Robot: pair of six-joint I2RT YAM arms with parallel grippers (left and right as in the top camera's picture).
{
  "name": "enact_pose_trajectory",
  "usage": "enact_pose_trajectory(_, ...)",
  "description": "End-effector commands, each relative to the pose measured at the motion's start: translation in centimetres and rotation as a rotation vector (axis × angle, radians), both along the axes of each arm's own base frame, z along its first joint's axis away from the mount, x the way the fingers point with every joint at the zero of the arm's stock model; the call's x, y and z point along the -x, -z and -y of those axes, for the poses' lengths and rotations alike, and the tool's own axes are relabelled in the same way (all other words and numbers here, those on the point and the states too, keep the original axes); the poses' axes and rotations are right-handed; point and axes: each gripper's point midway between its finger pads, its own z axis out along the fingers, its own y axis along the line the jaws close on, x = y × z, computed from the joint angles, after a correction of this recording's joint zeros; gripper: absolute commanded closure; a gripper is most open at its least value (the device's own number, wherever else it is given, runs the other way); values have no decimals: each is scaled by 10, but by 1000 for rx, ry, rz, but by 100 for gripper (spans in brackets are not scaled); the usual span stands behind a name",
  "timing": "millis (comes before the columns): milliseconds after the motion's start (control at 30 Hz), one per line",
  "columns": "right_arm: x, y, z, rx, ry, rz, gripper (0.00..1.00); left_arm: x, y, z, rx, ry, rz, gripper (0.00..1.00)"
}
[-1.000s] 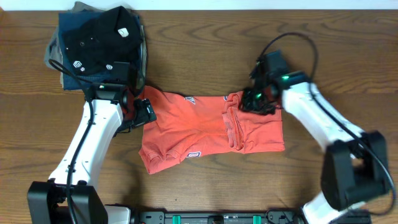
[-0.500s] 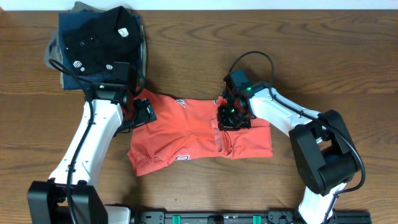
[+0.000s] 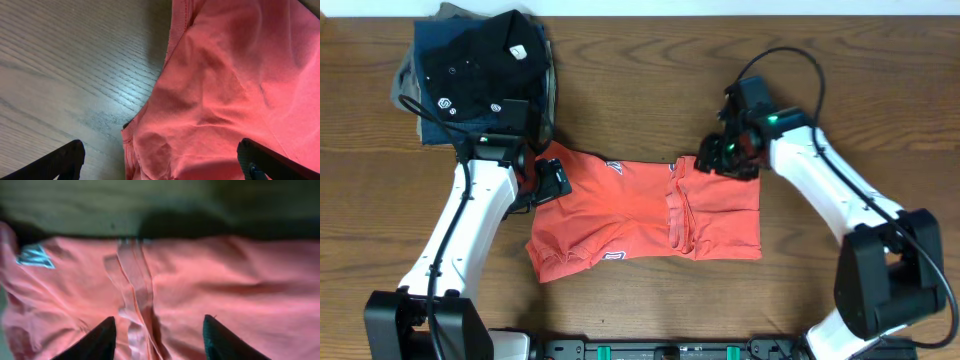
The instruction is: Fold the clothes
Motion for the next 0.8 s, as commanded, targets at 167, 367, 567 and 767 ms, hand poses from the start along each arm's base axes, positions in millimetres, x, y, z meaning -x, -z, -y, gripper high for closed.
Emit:
enact_pose_trajectory(167,5,24,-2,32,-14,-51,72,2,3,-4,-16,-16,-11,2)
enact_pose_trajectory(367,-3,48,-23,25,-56,-34,74,2,3,-4,-16,-16,-11,2)
enact_pose_trajectory(567,-15,74,-44,10,-57,-9,77,2,3,-4,-16,-16,-11,2)
enact_pose_trajectory(767,-25,64,-33,46,-56,34,85,2,4,-4,-16,-15,-13,2)
